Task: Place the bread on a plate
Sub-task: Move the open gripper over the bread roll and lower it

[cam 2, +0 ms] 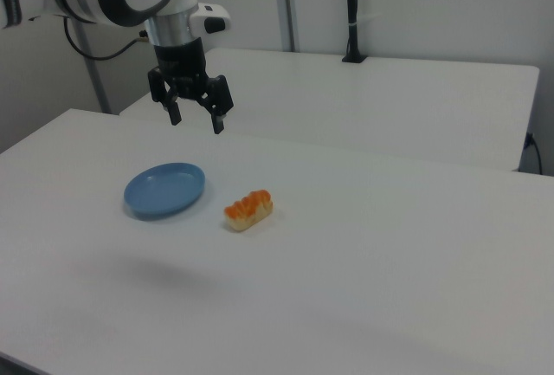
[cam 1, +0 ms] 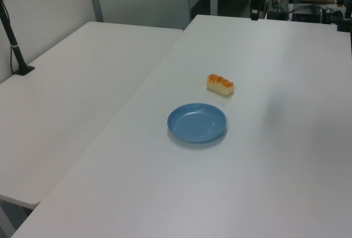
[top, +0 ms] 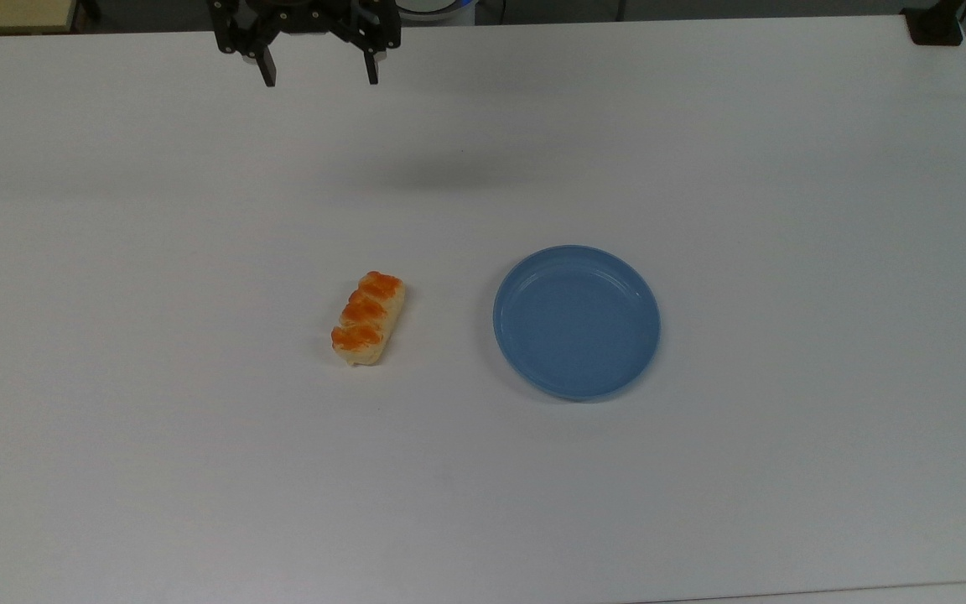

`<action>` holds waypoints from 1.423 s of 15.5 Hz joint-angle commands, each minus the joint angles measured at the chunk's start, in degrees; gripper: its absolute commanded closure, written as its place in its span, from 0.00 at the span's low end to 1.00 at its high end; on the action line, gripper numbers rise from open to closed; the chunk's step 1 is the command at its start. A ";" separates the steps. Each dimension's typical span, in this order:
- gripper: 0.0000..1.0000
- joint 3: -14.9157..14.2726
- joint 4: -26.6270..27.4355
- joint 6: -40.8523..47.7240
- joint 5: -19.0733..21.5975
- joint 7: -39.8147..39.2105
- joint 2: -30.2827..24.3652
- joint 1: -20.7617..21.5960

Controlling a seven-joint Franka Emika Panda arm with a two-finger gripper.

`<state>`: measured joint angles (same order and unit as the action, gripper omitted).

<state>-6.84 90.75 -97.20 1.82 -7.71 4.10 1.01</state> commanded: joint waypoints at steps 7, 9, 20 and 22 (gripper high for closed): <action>0.00 0.51 0.57 -11.94 1.52 9.45 7.49 0.48; 0.00 0.42 0.57 -14.93 1.25 12.27 10.39 0.74; 0.00 -0.10 0.66 -21.18 -2.69 22.73 22.70 2.59; 0.00 -0.10 0.92 -23.81 -2.97 23.18 24.90 3.55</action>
<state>-6.06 90.96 -117.41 0.22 13.11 27.12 2.50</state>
